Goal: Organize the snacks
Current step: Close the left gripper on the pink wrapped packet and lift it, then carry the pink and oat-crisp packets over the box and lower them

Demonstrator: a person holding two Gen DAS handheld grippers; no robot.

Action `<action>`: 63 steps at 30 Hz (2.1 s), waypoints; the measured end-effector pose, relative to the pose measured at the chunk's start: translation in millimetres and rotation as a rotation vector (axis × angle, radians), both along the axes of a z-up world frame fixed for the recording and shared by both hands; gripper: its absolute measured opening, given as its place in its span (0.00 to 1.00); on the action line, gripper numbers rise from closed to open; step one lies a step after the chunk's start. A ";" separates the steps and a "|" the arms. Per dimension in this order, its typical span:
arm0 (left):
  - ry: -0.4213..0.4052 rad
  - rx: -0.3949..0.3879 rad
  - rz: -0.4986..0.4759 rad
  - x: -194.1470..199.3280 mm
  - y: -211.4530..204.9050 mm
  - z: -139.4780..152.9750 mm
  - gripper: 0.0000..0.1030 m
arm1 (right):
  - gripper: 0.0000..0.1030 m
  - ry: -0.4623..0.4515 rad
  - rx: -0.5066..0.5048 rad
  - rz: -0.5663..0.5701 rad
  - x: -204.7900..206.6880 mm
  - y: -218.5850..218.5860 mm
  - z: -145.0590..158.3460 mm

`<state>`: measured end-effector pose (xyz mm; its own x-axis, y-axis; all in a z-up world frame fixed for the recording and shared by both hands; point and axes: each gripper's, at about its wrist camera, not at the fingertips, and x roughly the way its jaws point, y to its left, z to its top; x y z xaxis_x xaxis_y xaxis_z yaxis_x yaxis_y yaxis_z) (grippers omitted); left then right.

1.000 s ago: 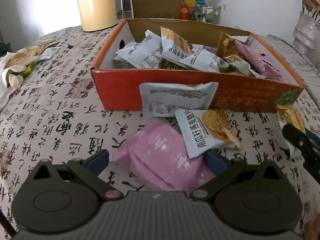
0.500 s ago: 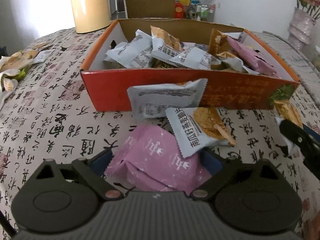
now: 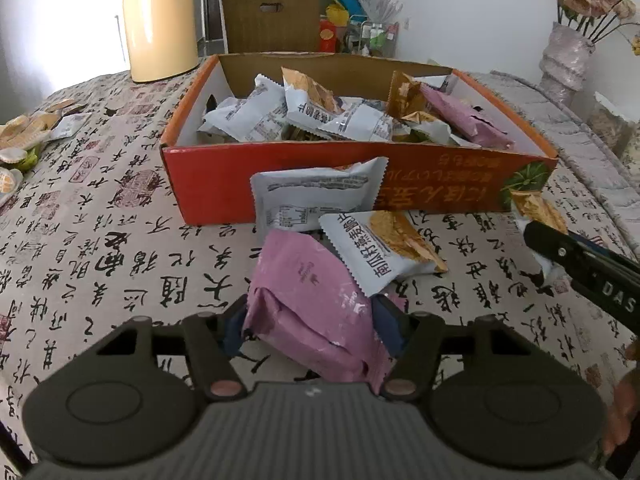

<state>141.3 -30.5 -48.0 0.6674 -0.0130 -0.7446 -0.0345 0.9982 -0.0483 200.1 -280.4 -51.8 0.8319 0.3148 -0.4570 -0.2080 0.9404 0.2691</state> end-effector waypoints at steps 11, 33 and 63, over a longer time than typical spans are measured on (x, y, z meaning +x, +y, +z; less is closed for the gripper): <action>-0.104 -0.001 -0.053 -25.2 3.9 20.4 0.30 | 0.39 -0.004 -0.001 -0.001 -1.0 -0.8 0.0; -0.180 0.018 -0.077 -45.4 -0.8 40.6 0.21 | 0.39 -0.049 -0.042 0.025 -18.8 4.8 12.5; -0.373 0.061 -0.082 -22.0 -5.0 106.7 0.21 | 0.39 -0.162 -0.061 0.055 -4.0 32.6 64.1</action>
<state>119.4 -35.5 58.7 0.8912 -0.0404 -0.4517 0.0540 0.9984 0.0174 196.1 -247.7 12.3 0.8786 0.3374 -0.3380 -0.2954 0.9401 0.1703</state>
